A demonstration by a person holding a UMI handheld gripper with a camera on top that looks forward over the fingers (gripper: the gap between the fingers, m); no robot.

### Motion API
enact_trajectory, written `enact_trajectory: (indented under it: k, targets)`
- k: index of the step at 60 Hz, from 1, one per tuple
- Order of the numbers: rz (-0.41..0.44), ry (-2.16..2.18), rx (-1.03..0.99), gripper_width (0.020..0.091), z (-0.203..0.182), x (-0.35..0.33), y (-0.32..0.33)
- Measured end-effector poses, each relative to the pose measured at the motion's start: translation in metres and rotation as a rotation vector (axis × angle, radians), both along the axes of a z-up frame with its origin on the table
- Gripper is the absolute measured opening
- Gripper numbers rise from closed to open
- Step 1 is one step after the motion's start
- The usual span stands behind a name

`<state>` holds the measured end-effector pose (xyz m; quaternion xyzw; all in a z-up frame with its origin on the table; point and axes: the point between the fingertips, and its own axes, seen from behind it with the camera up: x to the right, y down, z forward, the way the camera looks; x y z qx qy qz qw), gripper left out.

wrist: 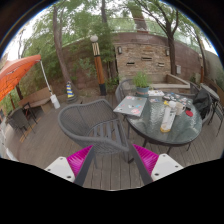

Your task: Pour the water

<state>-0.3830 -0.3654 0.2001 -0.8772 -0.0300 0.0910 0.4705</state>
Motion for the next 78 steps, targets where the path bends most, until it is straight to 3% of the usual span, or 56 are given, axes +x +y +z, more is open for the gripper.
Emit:
enact_trajectory:
  k: [18,25,33,47,53,65,68,71,78]
  targets:
    - [-0.090,-0.051,0.044,0.0829,0.013,0.056,0.022]
    - [-0.185,-0.049,0.057,0.0829,0.001,0.115,0.045]
    - [-0.235,-0.096,0.134,0.0823,-0.023,0.196,0.103]
    - [-0.223,-0.107,0.256,0.0830,-0.085,0.275,0.219]
    - [-0.174,-0.073,0.282,0.0828,-0.110,0.278,0.254]
    - [-0.167,-0.055,0.346,0.0818,-0.126,0.294,0.303]
    - [-0.146,-0.076,0.372,0.0782,-0.122,0.292,0.313]
    - [-0.102,-0.121,0.374,0.0604,-0.128,0.288,0.318]
    - [-0.045,-0.246,0.453,0.0584,-0.126,0.281,0.320]
